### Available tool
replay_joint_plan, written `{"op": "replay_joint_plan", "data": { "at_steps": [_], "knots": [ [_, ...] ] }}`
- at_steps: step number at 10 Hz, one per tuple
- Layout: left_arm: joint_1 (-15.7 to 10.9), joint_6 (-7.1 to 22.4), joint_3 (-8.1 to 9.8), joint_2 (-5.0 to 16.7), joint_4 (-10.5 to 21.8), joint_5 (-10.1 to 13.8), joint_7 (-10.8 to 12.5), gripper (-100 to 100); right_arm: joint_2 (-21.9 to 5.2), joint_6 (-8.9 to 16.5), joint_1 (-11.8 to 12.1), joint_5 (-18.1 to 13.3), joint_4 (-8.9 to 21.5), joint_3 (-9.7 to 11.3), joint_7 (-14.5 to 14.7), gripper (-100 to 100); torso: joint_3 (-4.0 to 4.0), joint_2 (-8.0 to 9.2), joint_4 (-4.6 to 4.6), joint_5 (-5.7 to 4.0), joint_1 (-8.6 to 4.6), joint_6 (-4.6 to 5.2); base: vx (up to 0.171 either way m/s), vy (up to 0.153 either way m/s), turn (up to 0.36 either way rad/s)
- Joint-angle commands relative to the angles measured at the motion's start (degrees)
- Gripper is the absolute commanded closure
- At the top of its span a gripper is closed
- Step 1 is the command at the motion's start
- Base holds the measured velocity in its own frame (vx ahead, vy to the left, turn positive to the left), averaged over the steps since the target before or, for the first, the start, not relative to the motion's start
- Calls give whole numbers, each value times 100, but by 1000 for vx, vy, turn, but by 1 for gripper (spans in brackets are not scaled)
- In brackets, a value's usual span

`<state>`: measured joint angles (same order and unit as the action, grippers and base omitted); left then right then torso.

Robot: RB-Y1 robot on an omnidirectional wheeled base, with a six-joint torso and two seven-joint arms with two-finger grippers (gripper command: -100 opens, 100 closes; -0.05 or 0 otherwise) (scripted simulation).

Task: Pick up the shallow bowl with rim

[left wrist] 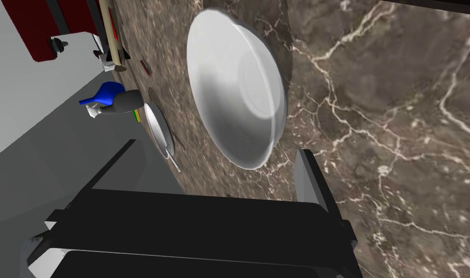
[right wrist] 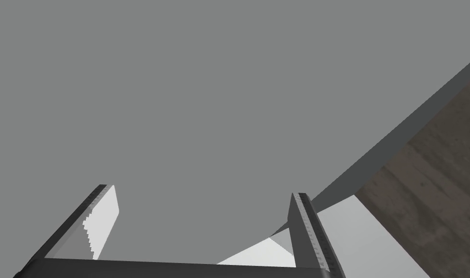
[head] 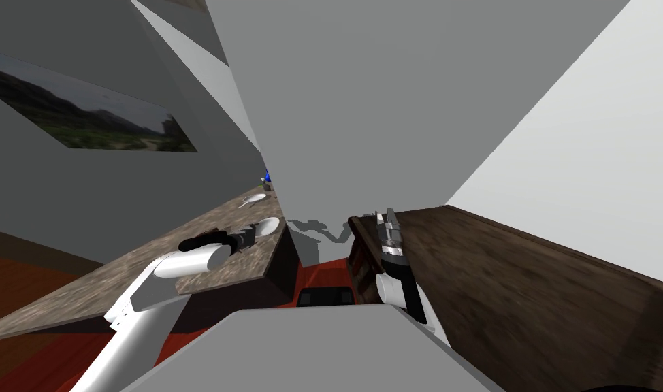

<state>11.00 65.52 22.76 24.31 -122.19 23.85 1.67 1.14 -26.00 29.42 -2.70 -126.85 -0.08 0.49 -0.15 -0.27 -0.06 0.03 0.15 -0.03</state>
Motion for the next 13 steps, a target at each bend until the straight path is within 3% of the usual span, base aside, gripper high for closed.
{"op": "replay_joint_plan", "data": {
  "at_steps": [1, 10, 12, 13],
  "knots": [
    [-26, 195, 10, 18, 40, 35, 49, -100, 0, 0, 0, 0, 0, 0, 0, 0, 0, 0, 0, 0, 0, 0, 66, 16, 14],
    [-417, 1564, -43, 170, 632, 324, 594, -100, 0, 0, 0, 0, 0, 0, 0, 0, -7, -11, -3, 2, 4, 0, 87, 24, 35],
    [-404, 1744, -90, 152, 768, 360, 667, -100, 0, 0, 0, 0, 0, 0, 0, 0, -4, -4, -2, 1, 0, -1, 72, 22, 28],
    [-393, 1657, -58, 163, 743, 370, 619, -100, 0, 0, 0, 0, 0, 0, 0, 0, 1, 4, 0, 1, -1, 0, 25, 9, 3]
  ]
}}
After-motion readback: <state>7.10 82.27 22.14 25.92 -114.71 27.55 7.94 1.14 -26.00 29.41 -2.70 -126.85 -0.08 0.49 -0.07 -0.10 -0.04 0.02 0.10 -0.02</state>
